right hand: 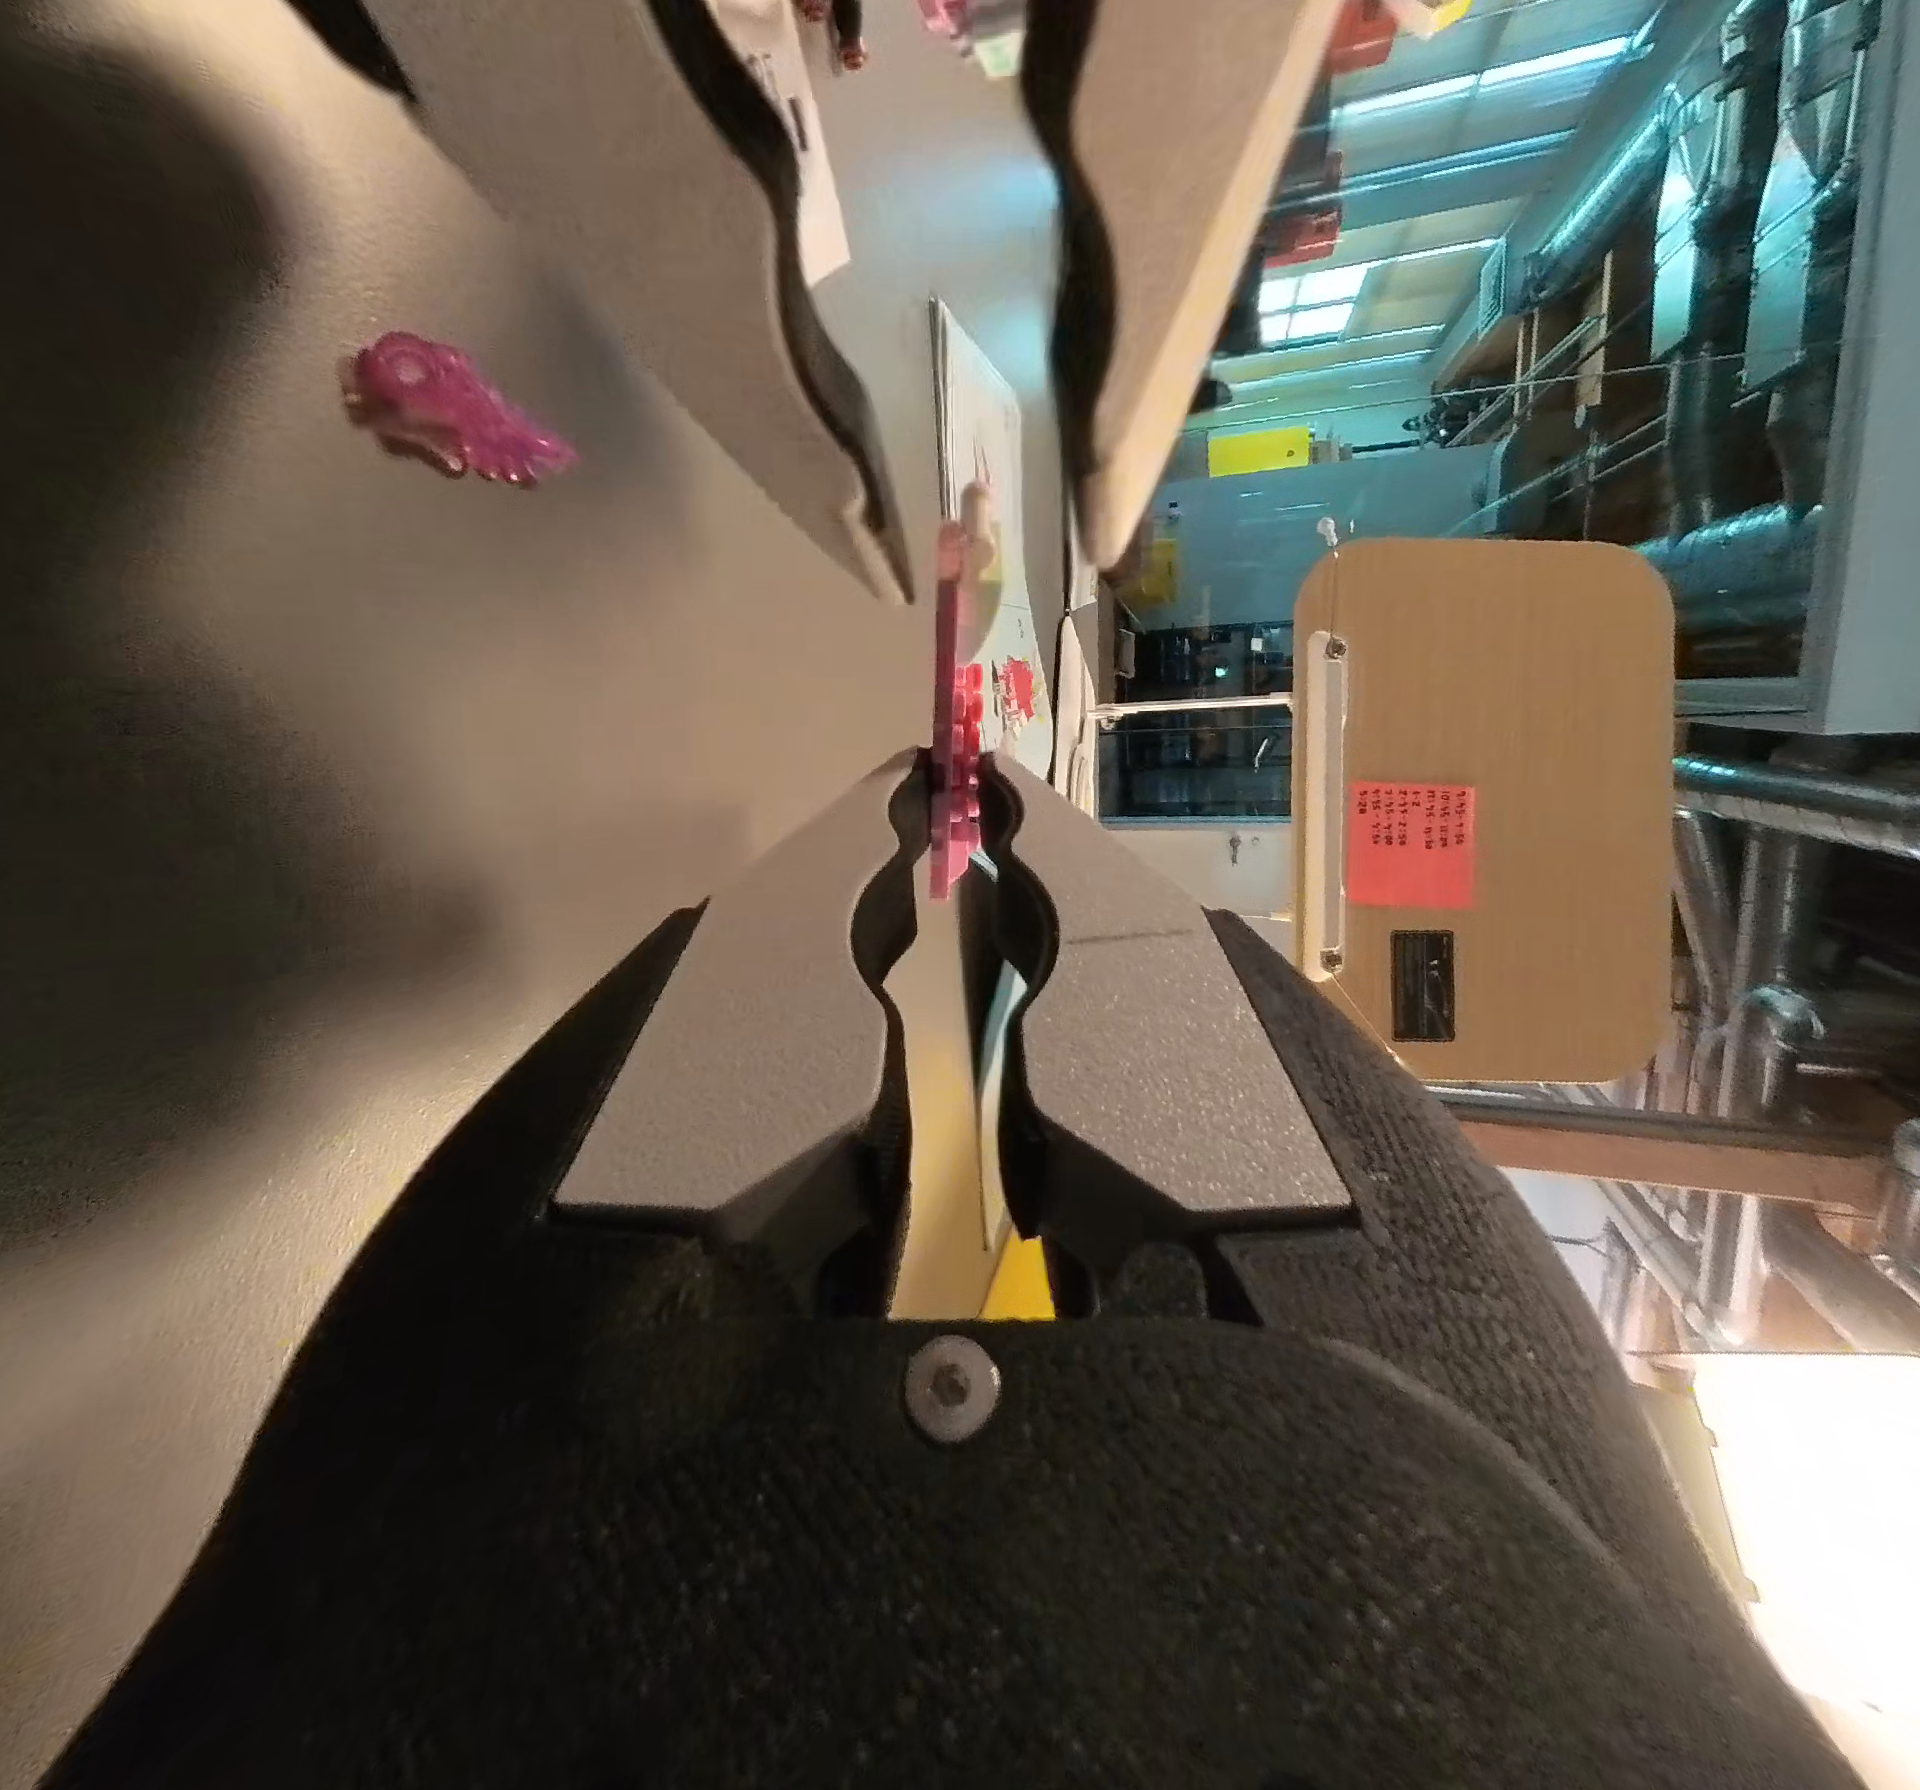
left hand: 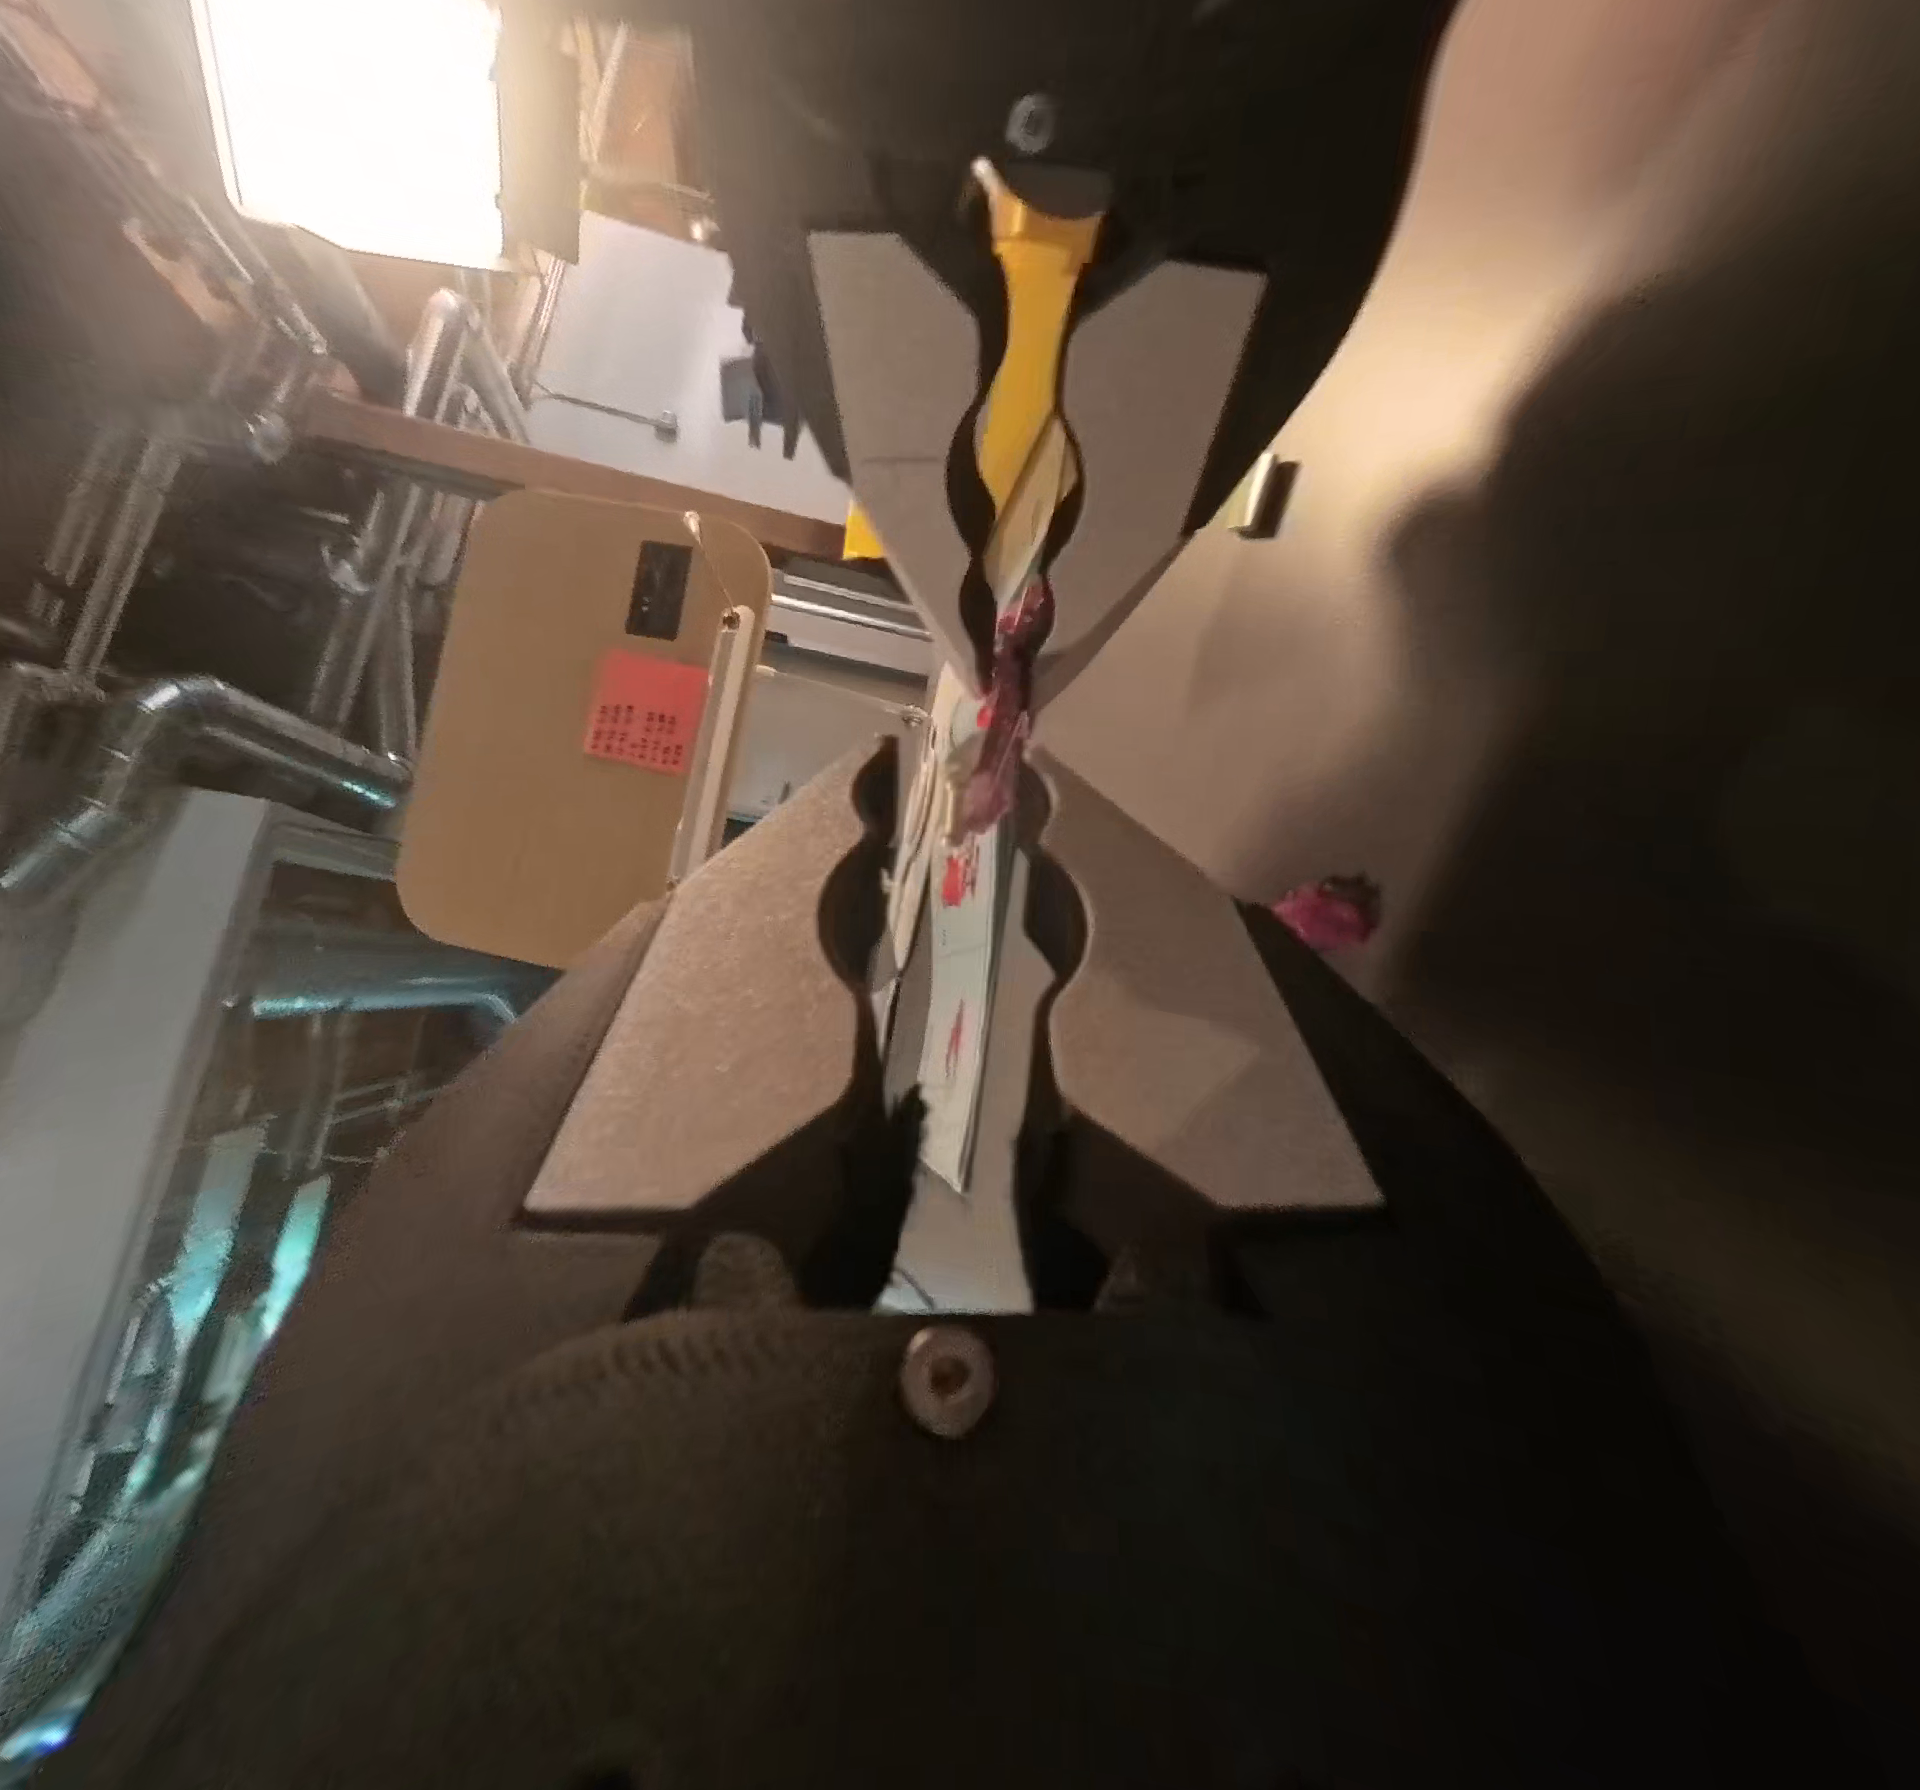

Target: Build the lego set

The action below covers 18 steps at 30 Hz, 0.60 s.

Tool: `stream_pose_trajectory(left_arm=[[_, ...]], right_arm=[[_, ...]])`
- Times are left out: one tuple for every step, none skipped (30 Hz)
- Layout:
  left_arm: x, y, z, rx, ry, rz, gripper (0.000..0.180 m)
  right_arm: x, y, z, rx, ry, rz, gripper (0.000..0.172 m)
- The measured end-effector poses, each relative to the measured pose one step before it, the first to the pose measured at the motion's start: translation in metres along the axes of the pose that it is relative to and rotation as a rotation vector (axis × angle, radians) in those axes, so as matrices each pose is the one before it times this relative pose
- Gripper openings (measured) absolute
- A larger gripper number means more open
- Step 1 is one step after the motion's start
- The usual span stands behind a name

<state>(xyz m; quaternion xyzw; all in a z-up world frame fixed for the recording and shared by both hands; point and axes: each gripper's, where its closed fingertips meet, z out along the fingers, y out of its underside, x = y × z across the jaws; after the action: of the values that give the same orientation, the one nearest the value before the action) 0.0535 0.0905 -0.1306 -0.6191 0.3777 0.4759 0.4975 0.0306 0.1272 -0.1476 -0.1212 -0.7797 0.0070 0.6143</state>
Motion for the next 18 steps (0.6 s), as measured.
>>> stream_pose_trajectory(left_arm=[[-0.00223,0.00127,-0.00007,-0.0038,-0.0043,-0.0284,0.024],[-0.00269,0.00071,-0.00045,0.0005,-0.0072,-0.0191,0.027],[-0.00146,0.00019,-0.00049,0.0032,-0.0030,-0.0160,0.028],[0.00145,0.00040,-0.00016,0.0004,0.0125,-0.0100,0.030],[0.00157,0.00113,0.00034,-0.0060,0.0090,0.0010,0.030],[0.00117,0.00134,0.00058,-0.0081,0.0029,0.0081,0.027],[0.00206,0.00149,0.00080,-0.0094,0.0073,0.0069,0.024],[0.00165,0.00155,0.00088,-0.0099,0.0057,0.0063,0.022],[0.00085,0.00102,0.00056,-0.0069,0.0019,0.0051,0.019],[0.00008,0.00068,0.00016,-0.0041,-0.0024,0.0035,0.010],[-0.00115,0.00021,-0.00011,-0.0025,-0.0086,0.0087,0.009],[0.00068,0.00015,-0.00033,-0.0044,0.0047,0.0031,0.009],[0.00079,0.00028,-0.00043,-0.0064,0.0083,-0.0026,0.009],[0.00017,-0.00075,-0.00062,0.0021,0.0045,-0.0038,0.008],[0.00006,-0.00060,-0.00047,0.0020,0.0022,-0.0032,0.008],[0.00146,0.00187,0.00052,-0.0123,0.0094,-0.0020,0.008],[0.00241,0.00356,0.00114,-0.0179,0.0121,0.0078,0.009],[0.00131,0.00213,0.00075,-0.0066,0.0017,0.0189,0.008]], right_arm=[[0.00001,0.00019,-0.00052,-0.0007,0.0016,-0.0058,0.006],[-0.00024,-0.00001,-0.00070,0.0014,0.0006,-0.0083,0.006],[-0.00006,-0.00024,-0.00072,0.0021,0.0006,-0.0084,0.006],[-0.00010,-0.00035,-0.00073,0.0031,-0.0011,-0.0056,0.006],[-0.00013,-0.00070,-0.00080,0.0062,-0.0023,-0.0025,0.006],[0.00033,-0.00075,-0.00061,0.0063,-0.0011,0.0016,0.006],[0.00064,-0.00057,-0.00059,0.0050,-0.0003,0.0050,0.006],[0.00085,-0.00031,-0.00064,0.0044,0.0001,0.0046,0.006],[0.00077,-0.00029,-0.00050,0.0030,0.0003,0.0021,0.006],[0.00047,0.00002,-0.00032,0.0001,-0.0010,-0.0008,0.006],[0.00007,-0.00010,-0.00019,-0.0002,-0.0022,-0.0018,0.006],[-0.00069,-0.00015,-0.00062,0.0058,-0.0076,-0.0002,0.007],[-0.00031,-0.00062,-0.00236,0.0222,-0.0077,0.0071,0.006],[0.00084,-0.00081,-0.00472,0.0393,-0.0081,0.0250,0.007],[0.00141,0.00071,-0.00696,0.0412,-0.0168,0.0509,0.013],[0.00124,0.00344,-0.00804,0.0309,-0.0321,0.0839,0.021],[-0.00033,0.00487,-0.00855,0.0268,-0.0552,0.1174,0.028],[-0.00320,0.00576,-0.00822,0.0215,-0.0815,0.1389,0.030]])
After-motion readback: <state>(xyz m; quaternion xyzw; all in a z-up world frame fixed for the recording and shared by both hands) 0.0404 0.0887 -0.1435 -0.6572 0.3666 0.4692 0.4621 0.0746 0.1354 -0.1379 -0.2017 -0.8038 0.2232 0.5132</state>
